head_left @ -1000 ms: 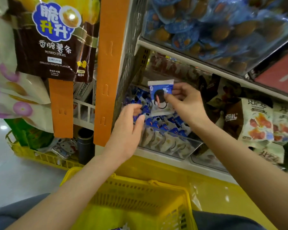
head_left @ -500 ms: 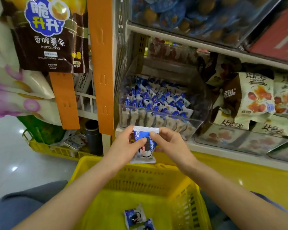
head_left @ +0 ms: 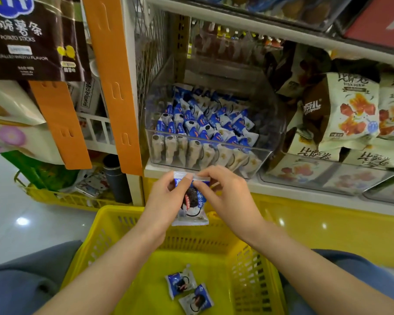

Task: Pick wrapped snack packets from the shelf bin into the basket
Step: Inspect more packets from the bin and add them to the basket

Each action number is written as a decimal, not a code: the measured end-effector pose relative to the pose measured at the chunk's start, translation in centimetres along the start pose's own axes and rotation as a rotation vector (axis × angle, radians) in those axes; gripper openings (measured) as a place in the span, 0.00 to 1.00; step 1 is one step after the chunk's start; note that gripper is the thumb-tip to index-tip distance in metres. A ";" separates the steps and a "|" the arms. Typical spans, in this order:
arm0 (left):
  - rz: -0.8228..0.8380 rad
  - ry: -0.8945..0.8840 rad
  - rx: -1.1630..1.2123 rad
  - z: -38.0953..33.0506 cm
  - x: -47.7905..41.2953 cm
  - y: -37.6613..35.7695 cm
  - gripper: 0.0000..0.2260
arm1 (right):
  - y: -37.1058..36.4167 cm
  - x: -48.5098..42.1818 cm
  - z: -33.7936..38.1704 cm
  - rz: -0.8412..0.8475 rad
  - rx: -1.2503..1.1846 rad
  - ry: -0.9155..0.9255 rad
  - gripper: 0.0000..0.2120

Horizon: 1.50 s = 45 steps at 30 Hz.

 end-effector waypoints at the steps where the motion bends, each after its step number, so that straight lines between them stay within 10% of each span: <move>1: 0.010 0.015 0.004 0.3 0.0 -0.1 0.08 | 0.2 0.1 0.3 -0.005 0.041 0.041 0.03; 13: 0.002 0.085 0.055 1.7 -0.1 0.2 0.05 | -0.8 2.4 -7.5 -0.007 -0.722 -0.892 0.03; 19: -0.156 -0.180 -0.151 -1.3 -0.7 2.6 0.07 | -3.7 3.7 -5.9 0.437 -0.246 -0.664 0.19; 23: -0.106 -0.396 -0.424 -3.4 0.1 1.6 0.08 | -2.3 1.7 -3.3 0.260 0.022 -0.259 0.27; 27: -0.011 -0.506 -0.518 -4.1 1.4 -0.2 0.09 | -1.1 1.1 -2.5 0.110 -0.127 -0.231 0.09; 34: 0.012 -0.325 -0.327 -2.9 0.7 -0.2 0.09 | -1.2 1.1 -3.4 0.066 -0.371 -0.410 0.02; 40: 0.058 -0.171 -0.221 -1.6 0.3 -0.3 0.09 | 0.3 0.9 0.1 0.021 0.072 0.009 0.06; 45: -0.039 -0.130 -0.249 -0.6 -0.3 0.4 0.07 | 1.0 0.7 -3.4 -0.094 -0.186 -0.328 0.05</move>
Point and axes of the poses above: each hand's wrist, its own x-axis away from the middle knuckle, its own y-axis out of the back of the hand, z = x × y, the point moved 10 cm from there along -x, towards the middle knuckle, and after that the axes turned 4 degrees about -z, right-handed, at the moved point
